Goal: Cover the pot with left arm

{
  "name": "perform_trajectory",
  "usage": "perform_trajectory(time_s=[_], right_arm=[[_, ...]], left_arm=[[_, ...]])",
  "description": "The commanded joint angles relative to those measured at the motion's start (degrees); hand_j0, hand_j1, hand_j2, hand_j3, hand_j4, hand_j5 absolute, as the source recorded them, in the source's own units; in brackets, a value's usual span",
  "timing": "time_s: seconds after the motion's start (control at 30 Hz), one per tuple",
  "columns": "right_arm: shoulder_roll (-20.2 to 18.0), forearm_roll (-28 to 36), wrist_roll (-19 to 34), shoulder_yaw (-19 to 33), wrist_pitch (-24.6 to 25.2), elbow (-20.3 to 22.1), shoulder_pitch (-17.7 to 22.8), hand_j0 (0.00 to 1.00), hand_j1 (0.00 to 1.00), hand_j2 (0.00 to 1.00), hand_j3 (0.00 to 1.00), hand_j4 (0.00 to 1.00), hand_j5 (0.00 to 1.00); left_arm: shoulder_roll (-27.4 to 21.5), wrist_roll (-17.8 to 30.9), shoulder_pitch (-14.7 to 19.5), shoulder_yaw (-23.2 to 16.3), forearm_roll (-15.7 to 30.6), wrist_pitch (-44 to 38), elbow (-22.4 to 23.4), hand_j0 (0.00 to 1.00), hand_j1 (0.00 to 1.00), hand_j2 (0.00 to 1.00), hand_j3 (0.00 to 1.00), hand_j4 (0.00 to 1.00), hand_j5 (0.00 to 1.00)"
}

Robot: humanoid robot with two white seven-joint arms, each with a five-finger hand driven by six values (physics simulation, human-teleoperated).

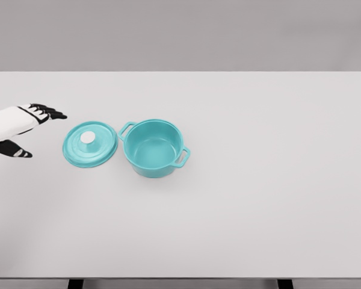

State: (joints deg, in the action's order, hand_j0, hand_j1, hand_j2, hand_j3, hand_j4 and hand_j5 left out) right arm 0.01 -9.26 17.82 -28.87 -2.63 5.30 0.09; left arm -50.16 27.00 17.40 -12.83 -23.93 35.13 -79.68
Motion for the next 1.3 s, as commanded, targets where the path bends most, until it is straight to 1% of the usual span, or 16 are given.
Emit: perform_trajectory(time_s=[0.0, 0.2, 0.3, 0.47, 0.53, 0.63, 0.67, 0.7, 0.73, 0.77, 0.87, 0.9, 0.97, 1.03, 1.13, 1.27], right_arm=[[-0.01, 0.03, 0.02, 0.04, -0.01, -0.11, 0.0, 1.0, 1.0, 1.0, 1.0, 1.0, 1.0], [-0.01, -0.06, 0.02, -0.05, 0.08, -0.12, 0.53, 1.0, 1.0, 1.0, 1.0, 1.0, 1.0], [-0.01, -0.06, 0.02, -0.05, 0.08, -0.12, 0.53, 1.0, 1.0, 1.0, 1.0, 1.0, 1.0], [-0.01, -0.06, 0.02, -0.05, 0.08, -0.12, 0.62, 1.0, 1.0, 1.0, 1.0, 1.0, 1.0], [-0.01, -0.06, 0.02, -0.05, 0.08, -0.12, 0.61, 1.0, 1.0, 1.0, 1.0, 1.0, 1.0], [-0.01, -0.06, 0.02, -0.05, 0.08, -0.12, 0.61, 1.0, 1.0, 1.0, 1.0, 1.0, 1.0], [-0.01, -0.06, 0.02, -0.05, 0.08, -0.12, 0.62, 1.0, 1.0, 1.0, 1.0, 1.0, 1.0], [-0.01, -0.06, 0.02, -0.05, 0.08, -0.12, 0.62, 1.0, 1.0, 1.0, 1.0, 1.0, 1.0], [-0.01, -0.06, 0.02, -0.05, 0.08, -0.12, 0.61, 1.0, 1.0, 1.0, 1.0, 1.0, 1.0], [-0.01, -0.06, 0.02, -0.05, 0.08, -0.12, 0.61, 1.0, 1.0, 1.0, 1.0, 1.0, 1.0], [-0.01, -0.06, 0.02, -0.05, 0.08, -0.12, 0.62, 1.0, 1.0, 1.0, 1.0, 1.0, 1.0], [-0.01, -0.06, 0.02, -0.05, 0.08, -0.12, 0.62, 1.0, 1.0, 1.0, 1.0, 1.0, 1.0], [-0.01, -0.06, 0.02, -0.05, 0.08, -0.12, 0.61, 1.0, 1.0, 1.0, 1.0, 1.0, 1.0], [-0.01, -0.06, 0.02, -0.05, 0.08, -0.12, 0.62, 1.0, 1.0, 1.0, 1.0, 1.0, 1.0], [-0.01, -0.06, 0.02, -0.05, 0.08, -0.12, 0.62, 1.0, 1.0, 1.0, 1.0, 1.0, 1.0], [-0.01, -0.06, 0.02, -0.05, 0.08, -0.12, 0.53, 1.0, 1.0, 1.0, 1.0, 1.0, 1.0]], left_arm=[[0.59, 0.16, 0.0, 0.0, -0.24, -0.13, 0.05, 1.0, 1.0, 1.0, 1.0, 1.0, 1.0], [0.59, 0.16, 0.96, -0.7, -1.29, -0.13, 0.49, 1.0, 1.0, 1.0, 1.0, 1.0, 1.0], [1.11, 0.86, 6.06, -7.12, -1.64, -0.13, 1.63, 1.0, 1.0, 1.0, 1.0, 1.0, 1.0], [1.55, 2.26, 12.39, -12.91, -4.54, -0.13, 3.56, 1.0, 1.0, 1.0, 1.0, 1.0, 1.0], [0.85, 2.26, 18.45, -20.56, -4.11, -0.13, 3.56, 1.0, 1.0, 1.0, 1.0, 1.0, 1.0], [0.76, 3.14, 18.81, -21.36, 1.78, -0.13, 2.77, 1.0, 1.0, 1.0, 1.0, 1.0, 1.0], [0.67, 3.14, 19.25, -21.45, 2.05, -0.13, 2.68, 1.0, 1.0, 1.0, 1.0, 1.0, 1.0], [-0.46, 3.23, 21.17, -22.93, 1.96, -0.13, 2.95, 1.0, 1.0, 1.0, 1.0, 1.0, 1.0], [-4.16, 3.23, 25.66, -29.08, 1.87, -0.13, 2.77, 1.0, 1.0, 1.0, 1.0, 1.0, 1.0], [-5.65, 3.32, 28.2, -32.34, 1.78, -0.13, 3.21, 1.0, 1.0, 1.0, 1.0, 1.0, 1.0], [-6.53, 2.79, 29.79, -34.9, 2.05, -0.13, 2.51, 1.0, 1.0, 1.0, 1.0, 1.0, 1.0], [-6.53, 2.79, 31.99, -34.98, 2.05, -0.13, 2.95, 1.0, 1.0, 1.0, 1.0, 1.0, 1.0], [-6.53, 3.23, 32.43, -36.3, 1.96, -0.13, 2.86, 1.0, 1.0, 1.0, 1.0, 1.0, 1.0], [-6.1, 3.41, 34.28, -39.64, 0.73, -0.13, 2.95, 1.0, 1.0, 1.0, 1.0, 1.0, 1.0], [-2.23, 3.5, 34.54, -41.4, 0.11, -0.13, 3.12, 1.0, 1.0, 1.0, 1.0, 1.0, 1.0], [-1.35, 3.5, 34.72, -41.66, -0.24, -0.13, 3.74, 1.0, 1.0, 1.0, 1.0, 1.0, 1.0]])
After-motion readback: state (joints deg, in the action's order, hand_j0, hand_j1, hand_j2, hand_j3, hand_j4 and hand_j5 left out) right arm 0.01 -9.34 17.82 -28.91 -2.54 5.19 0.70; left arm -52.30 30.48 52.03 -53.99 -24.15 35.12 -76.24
